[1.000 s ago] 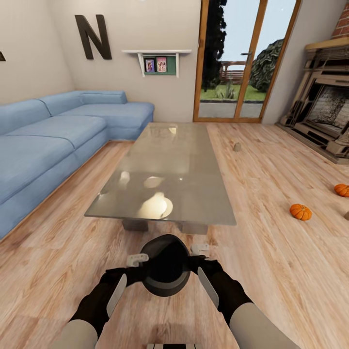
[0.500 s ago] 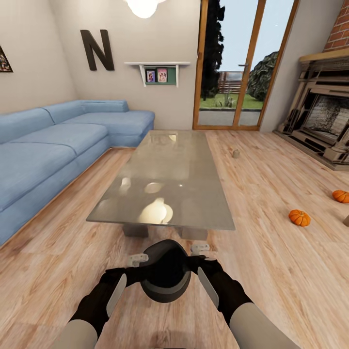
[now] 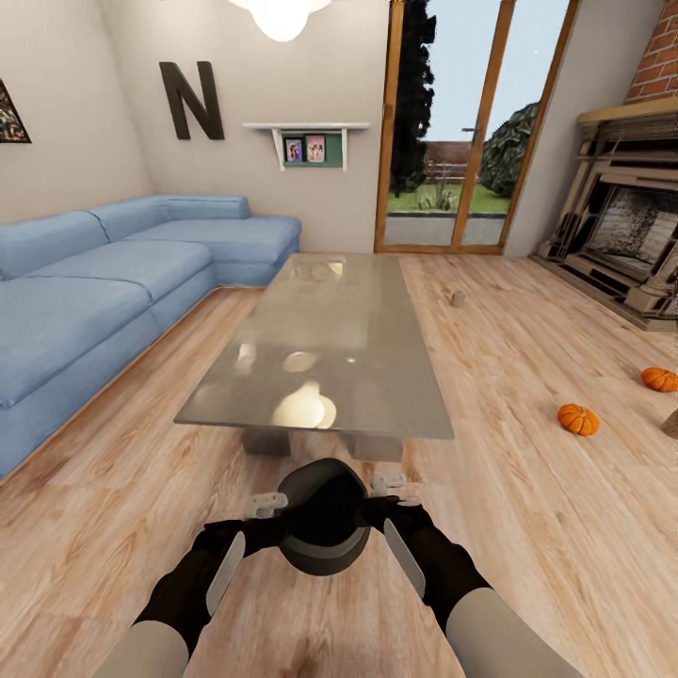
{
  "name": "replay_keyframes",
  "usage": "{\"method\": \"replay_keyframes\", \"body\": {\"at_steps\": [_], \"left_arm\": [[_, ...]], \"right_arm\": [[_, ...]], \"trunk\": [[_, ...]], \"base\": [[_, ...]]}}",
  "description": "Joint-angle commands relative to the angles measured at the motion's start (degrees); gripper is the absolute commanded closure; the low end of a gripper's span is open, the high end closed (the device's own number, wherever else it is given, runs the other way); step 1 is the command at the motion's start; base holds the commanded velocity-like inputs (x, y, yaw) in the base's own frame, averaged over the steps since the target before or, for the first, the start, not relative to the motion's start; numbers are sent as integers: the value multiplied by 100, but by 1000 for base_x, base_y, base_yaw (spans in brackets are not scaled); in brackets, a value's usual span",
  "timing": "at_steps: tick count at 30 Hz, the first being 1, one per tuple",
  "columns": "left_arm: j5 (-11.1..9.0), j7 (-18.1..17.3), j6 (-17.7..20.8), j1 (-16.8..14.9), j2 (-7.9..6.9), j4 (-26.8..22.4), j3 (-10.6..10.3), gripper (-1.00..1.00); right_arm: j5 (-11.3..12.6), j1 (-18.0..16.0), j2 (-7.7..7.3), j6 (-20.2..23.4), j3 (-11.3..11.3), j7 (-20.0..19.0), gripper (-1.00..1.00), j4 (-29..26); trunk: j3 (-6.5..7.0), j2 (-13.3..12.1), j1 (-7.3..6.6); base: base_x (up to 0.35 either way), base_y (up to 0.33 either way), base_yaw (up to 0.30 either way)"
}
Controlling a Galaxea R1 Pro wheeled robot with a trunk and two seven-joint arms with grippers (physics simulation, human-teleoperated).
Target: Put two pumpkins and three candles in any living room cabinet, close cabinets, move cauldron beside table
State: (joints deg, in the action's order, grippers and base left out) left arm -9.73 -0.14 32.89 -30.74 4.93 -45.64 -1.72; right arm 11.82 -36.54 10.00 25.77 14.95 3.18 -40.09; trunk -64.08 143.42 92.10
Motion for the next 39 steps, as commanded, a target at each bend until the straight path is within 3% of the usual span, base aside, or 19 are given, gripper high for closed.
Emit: {"method": "replay_keyframes", "body": {"at_steps": [1,30,39], "left_arm": [[-34,5,27,0,-1,-7,-3,-100],[-29,5,25,-1,-1,-12,-4,-100],[-29,11,42,-3,8,-13,-20,-100]], "right_arm": [[48,-2,0,24,8,33,-100,-7],[48,1,0,23,8,33,-100,-7],[48,2,0,20,8,33,-100,-7]], "trunk": [[2,2,-4],[144,2,-4],[346,-10,-27]], "base": [[-268,68,0],[-124,18,-68],[-1,0,-7]]}}
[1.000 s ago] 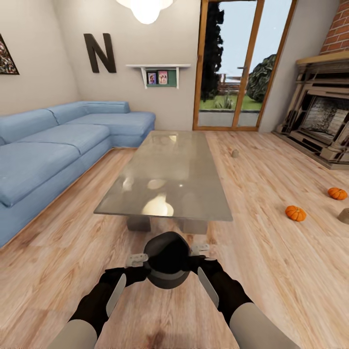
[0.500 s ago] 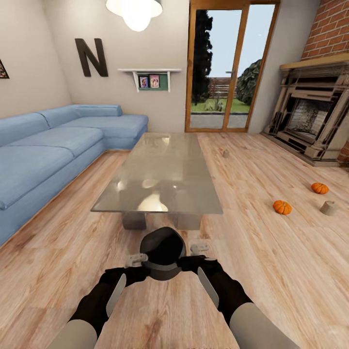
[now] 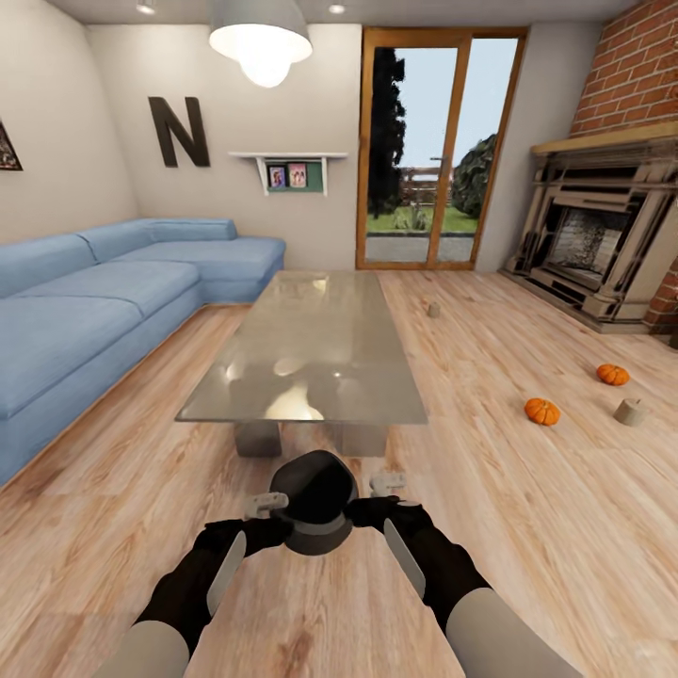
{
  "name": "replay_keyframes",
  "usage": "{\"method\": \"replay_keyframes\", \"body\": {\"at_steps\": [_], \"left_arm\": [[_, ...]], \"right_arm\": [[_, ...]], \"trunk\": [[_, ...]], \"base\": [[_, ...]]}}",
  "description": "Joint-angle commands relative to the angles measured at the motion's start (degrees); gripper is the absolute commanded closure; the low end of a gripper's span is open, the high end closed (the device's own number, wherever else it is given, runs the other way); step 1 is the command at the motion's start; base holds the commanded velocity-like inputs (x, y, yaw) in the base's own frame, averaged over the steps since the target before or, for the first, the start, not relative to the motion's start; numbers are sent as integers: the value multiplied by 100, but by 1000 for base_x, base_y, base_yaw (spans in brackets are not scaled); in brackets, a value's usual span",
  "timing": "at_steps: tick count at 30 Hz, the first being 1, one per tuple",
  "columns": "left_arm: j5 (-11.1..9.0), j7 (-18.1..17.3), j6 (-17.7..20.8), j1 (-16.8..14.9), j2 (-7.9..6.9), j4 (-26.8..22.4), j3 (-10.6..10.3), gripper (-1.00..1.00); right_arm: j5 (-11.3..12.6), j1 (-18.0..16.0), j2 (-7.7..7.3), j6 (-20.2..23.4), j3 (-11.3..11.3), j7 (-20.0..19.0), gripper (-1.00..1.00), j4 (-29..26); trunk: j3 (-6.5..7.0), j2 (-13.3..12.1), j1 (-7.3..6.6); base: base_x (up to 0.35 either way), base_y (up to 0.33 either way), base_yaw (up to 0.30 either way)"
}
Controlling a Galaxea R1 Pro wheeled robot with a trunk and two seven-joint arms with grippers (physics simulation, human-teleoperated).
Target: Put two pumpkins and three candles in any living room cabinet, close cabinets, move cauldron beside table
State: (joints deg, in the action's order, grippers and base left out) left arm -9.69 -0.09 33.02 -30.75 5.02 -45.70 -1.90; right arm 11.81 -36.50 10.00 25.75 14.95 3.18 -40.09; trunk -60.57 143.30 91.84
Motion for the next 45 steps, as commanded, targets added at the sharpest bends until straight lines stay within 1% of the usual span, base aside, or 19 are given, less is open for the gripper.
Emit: {"method": "replay_keyframes", "body": {"at_steps": [1,3,6,9,11,16,23,28,32,34,35,37,38,39,40,41,42,43,45], "left_arm": [[-33,7,31,-5,1,-8,-2,-100],[-37,8,63,-8,6,-12,-3,-100],[-33,5,494,-10,12,-240,5,-100],[-36,7,801,-10,5,-423,15,-100],[-41,6,895,-10,1,-480,20,-100],[-43,8,960,-10,12,-515,23,-100],[-41,9,970,-10,26,-519,23,-100],[-41,9,976,-10,33,-519,18,-100],[-38,13,978,-10,40,-518,7,-100],[-37,16,981,-10,37,-519,-1,-100],[-42,16,983,-10,36,-519,-5,-100],[-47,17,988,-10,35,-519,-12,-100],[-48,17,990,-10,35,-519,-12,-100],[-45,17,992,-10,37,-519,-13,-100],[-43,17,993,-10,38,-519,-15,-100],[-36,17,994,-10,40,-519,-16,-100],[-34,17,994,-10,41,-519,-17,-100],[-29,17,997,-10,42,-521,-19,-100],[-26,17,1001,-10,42,-521,-20,-100]], "right_arm": [[49,0,0,23,8,33,-100,-7],[49,-1,0,22,8,33,-100,-7],[49,-5,0,21,8,33,-100,-7],[49,-6,0,23,8,33,-100,-7],[49,-5,0,25,8,33,-100,-7],[49,-6,0,41,8,40,-100,-18],[49,-6,0,79,0,46,-100,-181],[49,-6,0,303,-4,42,-100,-199],[51,-6,0,390,-25,37,-100,-204],[66,-6,0,526,-55,27,-100,-208],[121,-6,0,680,-87,23,-100,-208],[357,-6,0,932,-186,20,-100,-209],[434,-5,0,972,-203,21,-100,-209],[586,-2,0,1049,-228,22,-100,-209],[663,-3,0,1080,-237,23,-100,-209],[854,7,0,1137,-261,21,-100,-207],[912,11,0,1151,-267,22,-100,-204],[1055,20,0,1194,-278,20,-100,-198],[1166,27,0,1201,-280,21,-100,-163]], "trunk": [[17,0,-3],[62,-2,-9],[128,-6,-16],[182,-127,-82],[218,-207,-126],[308,-407,-236],[417,-688,-390],[475,-889,-500],[517,-1049,-587],[538,-1129,-631],[548,-1169,-653],[575,-1250,-697],[589,-1290,-719],[605,-1330,-741],[622,-1370,-763],[639,-1410,-785],[657,-1450,-807],[674,-1490,-829],[710,-1570,-873]], "base": [[0,0,0],[0,0,0],[0,0,0],[0,0,0],[-8,0,0],[-129,0,0],[-17,0,0],[-1,0,0],[-2,0,0],[-85,0,0],[-71,0,0],[-37,0,0],[-23,0,0],[-15,0,0],[-10,0,0],[-6,0,0],[-5,0,0],[-3,0,0],[-1,0,0]]}}
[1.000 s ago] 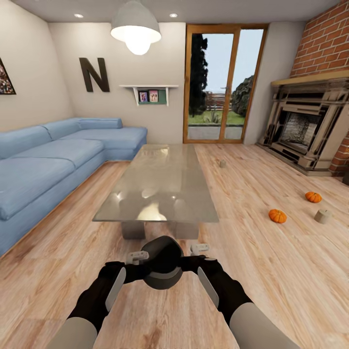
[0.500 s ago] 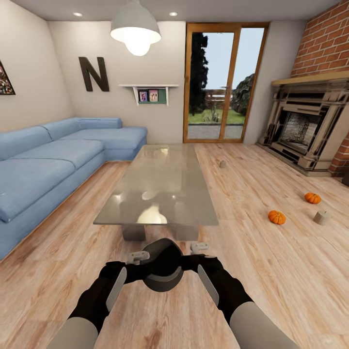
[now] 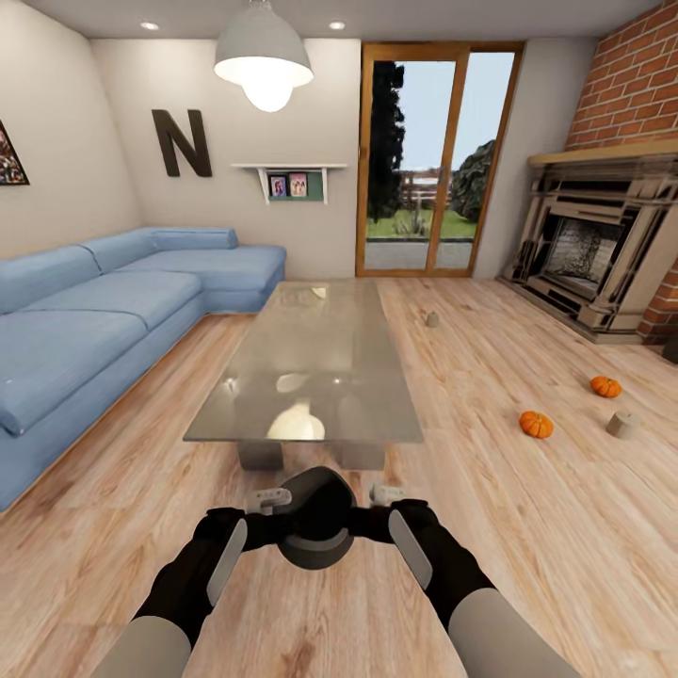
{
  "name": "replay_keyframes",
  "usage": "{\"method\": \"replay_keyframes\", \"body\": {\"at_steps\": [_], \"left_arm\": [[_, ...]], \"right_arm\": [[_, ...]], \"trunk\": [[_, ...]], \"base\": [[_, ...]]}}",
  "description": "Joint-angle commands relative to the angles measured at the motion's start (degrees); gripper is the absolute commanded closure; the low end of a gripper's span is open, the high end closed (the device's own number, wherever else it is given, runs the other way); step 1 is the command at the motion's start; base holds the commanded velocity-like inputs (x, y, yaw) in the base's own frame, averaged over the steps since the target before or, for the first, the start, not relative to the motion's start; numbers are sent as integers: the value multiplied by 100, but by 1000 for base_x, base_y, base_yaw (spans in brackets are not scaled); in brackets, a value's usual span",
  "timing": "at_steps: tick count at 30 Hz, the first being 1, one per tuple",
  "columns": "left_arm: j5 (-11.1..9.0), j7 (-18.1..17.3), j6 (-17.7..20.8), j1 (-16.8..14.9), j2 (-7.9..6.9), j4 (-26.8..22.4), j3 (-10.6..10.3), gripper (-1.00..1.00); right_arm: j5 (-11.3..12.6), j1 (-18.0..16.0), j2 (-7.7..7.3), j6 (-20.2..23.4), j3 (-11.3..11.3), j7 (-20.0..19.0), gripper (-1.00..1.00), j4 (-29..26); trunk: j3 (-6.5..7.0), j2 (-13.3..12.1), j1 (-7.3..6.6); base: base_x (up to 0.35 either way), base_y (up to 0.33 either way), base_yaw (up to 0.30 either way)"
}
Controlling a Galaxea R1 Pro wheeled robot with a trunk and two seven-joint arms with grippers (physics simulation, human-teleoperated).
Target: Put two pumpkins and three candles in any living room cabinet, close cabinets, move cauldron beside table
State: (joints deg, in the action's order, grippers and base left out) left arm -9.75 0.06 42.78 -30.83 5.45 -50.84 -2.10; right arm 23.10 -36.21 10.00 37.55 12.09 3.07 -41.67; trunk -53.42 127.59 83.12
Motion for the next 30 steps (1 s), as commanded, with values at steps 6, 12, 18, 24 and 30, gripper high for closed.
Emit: {"method": "replay_keyframes", "body": {"at_steps": [6,12,18,24,30], "left_arm": [[-24,0,29,-2,-7,-9,-7,-100],[-45,-6,29,-2,-9,-6,-14,-100],[-45,-1,29,-2,-9,-5,-18,-100],[-9,2,29,-2,-25,-6,-20,-100],[13,150,29,-2,-34,5,-21,-100]], "right_arm": [[105,167,-5,-48,26,20,-100,29],[93,216,-7,-55,37,22,-100,53],[91,219,-7,-55,31,41,-100,61],[74,219,-7,-61,34,60,-100,75],[50,219,-7,-182,32,94,-100,263]], "trunk": [[102,-240,-133],[210,-480,-265],[318,-721,-397],[421,-962,-529],[516,-1202,-660]], "base": [[0,0,0],[0,0,0],[0,0,0],[0,0,-12],[0,0,-53]]}}
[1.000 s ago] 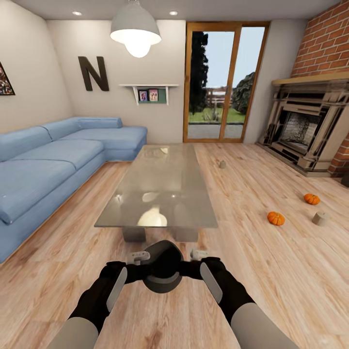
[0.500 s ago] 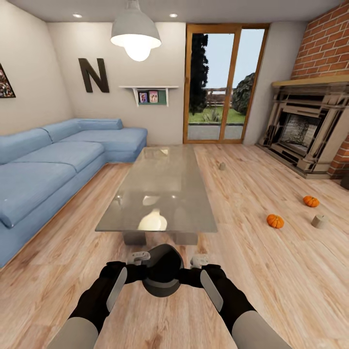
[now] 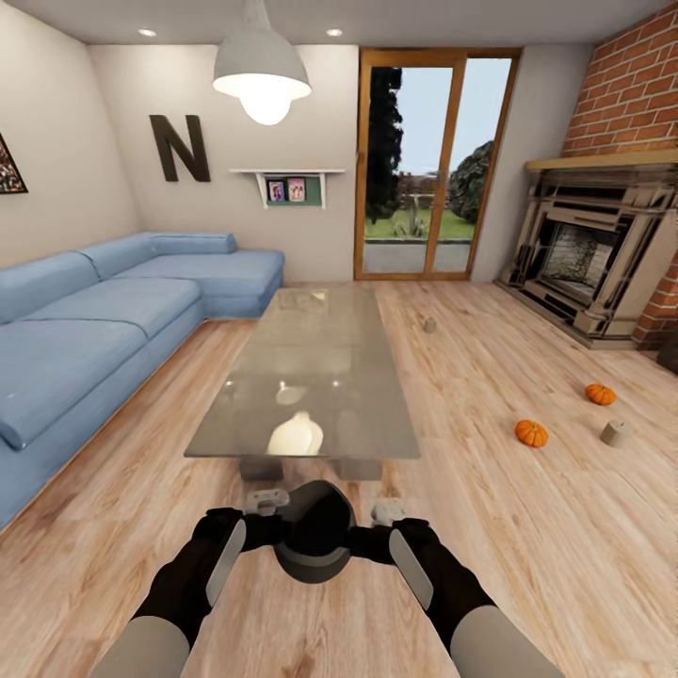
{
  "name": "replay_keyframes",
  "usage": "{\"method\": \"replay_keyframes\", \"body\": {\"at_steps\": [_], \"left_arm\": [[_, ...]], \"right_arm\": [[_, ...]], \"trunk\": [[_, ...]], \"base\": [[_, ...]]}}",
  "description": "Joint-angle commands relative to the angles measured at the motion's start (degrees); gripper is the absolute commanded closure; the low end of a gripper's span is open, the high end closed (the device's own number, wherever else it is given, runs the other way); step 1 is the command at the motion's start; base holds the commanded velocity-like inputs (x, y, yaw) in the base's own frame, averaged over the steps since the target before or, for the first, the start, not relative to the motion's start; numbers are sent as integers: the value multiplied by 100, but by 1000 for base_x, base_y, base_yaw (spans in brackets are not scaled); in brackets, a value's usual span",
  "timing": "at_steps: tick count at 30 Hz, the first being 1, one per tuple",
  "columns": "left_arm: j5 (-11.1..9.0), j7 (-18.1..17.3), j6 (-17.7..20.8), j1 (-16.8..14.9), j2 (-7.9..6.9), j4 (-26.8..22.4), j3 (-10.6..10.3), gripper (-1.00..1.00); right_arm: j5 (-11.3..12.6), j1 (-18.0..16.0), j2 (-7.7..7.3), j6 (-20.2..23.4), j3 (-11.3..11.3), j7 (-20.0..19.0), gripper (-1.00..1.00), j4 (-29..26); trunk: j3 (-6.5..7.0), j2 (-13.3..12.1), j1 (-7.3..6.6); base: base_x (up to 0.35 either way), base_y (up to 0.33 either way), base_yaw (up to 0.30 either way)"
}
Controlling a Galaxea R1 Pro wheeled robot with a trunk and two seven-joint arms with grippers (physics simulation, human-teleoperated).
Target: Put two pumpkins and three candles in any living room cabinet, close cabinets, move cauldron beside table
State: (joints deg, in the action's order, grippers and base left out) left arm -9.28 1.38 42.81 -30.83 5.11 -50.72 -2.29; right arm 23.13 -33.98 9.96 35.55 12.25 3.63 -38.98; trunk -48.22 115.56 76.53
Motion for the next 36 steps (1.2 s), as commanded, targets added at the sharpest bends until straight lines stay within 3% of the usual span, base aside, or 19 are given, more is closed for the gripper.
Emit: {"method": "replay_keyframes", "body": {"at_steps": [1,5,10,12,16,17,18,23,36], "left_arm": [[-35,78,26,-2,-1,-7,-2,-100],[-83,694,33,-2,6,52,11,-100],[-86,946,-5,-2,-15,469,26,-100],[-69,974,-119,-2,-31,868,46,-100],[-56,994,-593,2,-42,1390,52,-100],[-57,995,-1138,6,-117,1991,59,-100],[-70,995,-1373,6,-158,2194,60,-100],[-77,996,-2200,7,-230,3072,68,-100],[-91,1009,-2500,43,-250,3248,68,-100]], "right_arm": [[46,-3,-3,8,15,41,-100,10],[47,-3,-3,-56,14,49,-100,135],[46,-3,-3,-332,14,50,-100,432],[42,-3,-3,-662,14,44,-100,669],[37,-3,-3,-1079,21,45,-100,1000],[35,-3,-3,-1428,29,46,-100,1258],[34,-3,-3,-1509,30,45,-100,1342],[30,-3,-3,-2218,35,41,-100,1898],[26,-2,-11,-2556,31,33,-100,2134]], "trunk": [[11,-39,-23],[81,-200,-111],[170,-400,-221],[206,-480,-265],[278,-641,-353],[296,-681,-375],[314,-721,-397],[404,-921,-507],[637,-1443,-792]], "base": [[0,0,-39],[0,0,-14],[0,0,-3],[0,0,0],[0,0,0],[0,0,0],[0,0,0],[0,0,0],[0,0,0]]}}
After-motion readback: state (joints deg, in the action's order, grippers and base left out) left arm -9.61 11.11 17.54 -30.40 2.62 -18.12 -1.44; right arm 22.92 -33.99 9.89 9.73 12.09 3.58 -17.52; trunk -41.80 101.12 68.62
